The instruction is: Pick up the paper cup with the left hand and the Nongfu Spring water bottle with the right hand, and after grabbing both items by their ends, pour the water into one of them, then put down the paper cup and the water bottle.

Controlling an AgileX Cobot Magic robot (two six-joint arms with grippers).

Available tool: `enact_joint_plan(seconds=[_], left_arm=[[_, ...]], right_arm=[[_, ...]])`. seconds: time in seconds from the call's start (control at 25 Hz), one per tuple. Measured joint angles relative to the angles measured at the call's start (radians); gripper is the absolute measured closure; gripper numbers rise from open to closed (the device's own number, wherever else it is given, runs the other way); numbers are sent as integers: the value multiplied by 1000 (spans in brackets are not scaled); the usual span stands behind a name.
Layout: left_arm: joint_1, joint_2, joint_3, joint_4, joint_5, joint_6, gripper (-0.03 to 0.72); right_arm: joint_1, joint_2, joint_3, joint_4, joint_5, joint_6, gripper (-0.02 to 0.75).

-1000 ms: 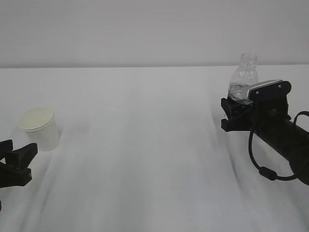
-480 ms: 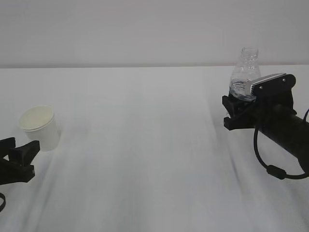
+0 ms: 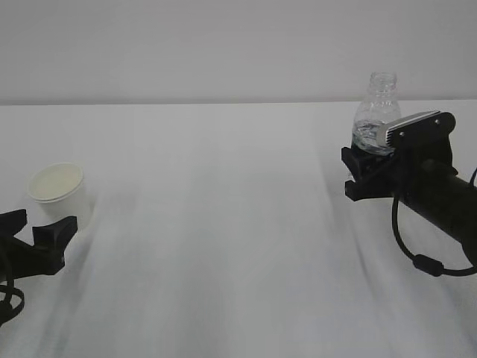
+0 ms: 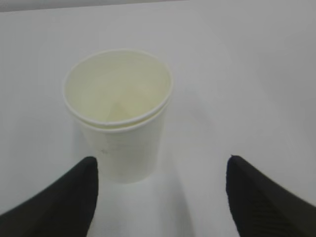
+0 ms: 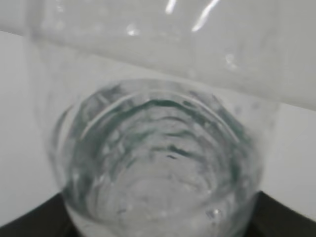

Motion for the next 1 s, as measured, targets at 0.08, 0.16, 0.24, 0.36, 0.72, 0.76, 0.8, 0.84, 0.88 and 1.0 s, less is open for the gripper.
enact_joint_plan(seconds=[0.08, 0.16, 0.24, 0.36, 0.72, 0.76, 0.8, 0.84, 0.88, 1.0], left_arm=[[0, 0, -8, 0, 0, 0, 79], [0, 2, -18, 0, 0, 0, 76], [0, 3, -23, -2, 0, 0, 78], [0, 3, -24, -2, 0, 0, 93], [0, 38, -29, -51, -2, -13, 102], [0, 51, -29, -62, -2, -15, 103], [0, 70, -34, -66, -2, -17, 106], [0, 91, -43, -66, -2, -16, 109], [0, 109, -55, -66, -2, -17, 113], [0, 154, -89, -55, -2, -21, 129]], right_arm=[[0, 0, 0, 0, 0, 0, 321], [0, 0, 0, -1, 0, 0, 321], [0, 0, 0, -4, 0, 0, 321], [0, 0, 0, -4, 0, 0, 321], [0, 0, 0, -4, 0, 0, 321], [0, 0, 0, -4, 0, 0, 321], [0, 0, 0, -4, 0, 0, 321], [0, 0, 0, -4, 0, 0, 321], [0, 0, 0, -4, 0, 0, 321], [0, 0, 0, -4, 5, 0, 321]])
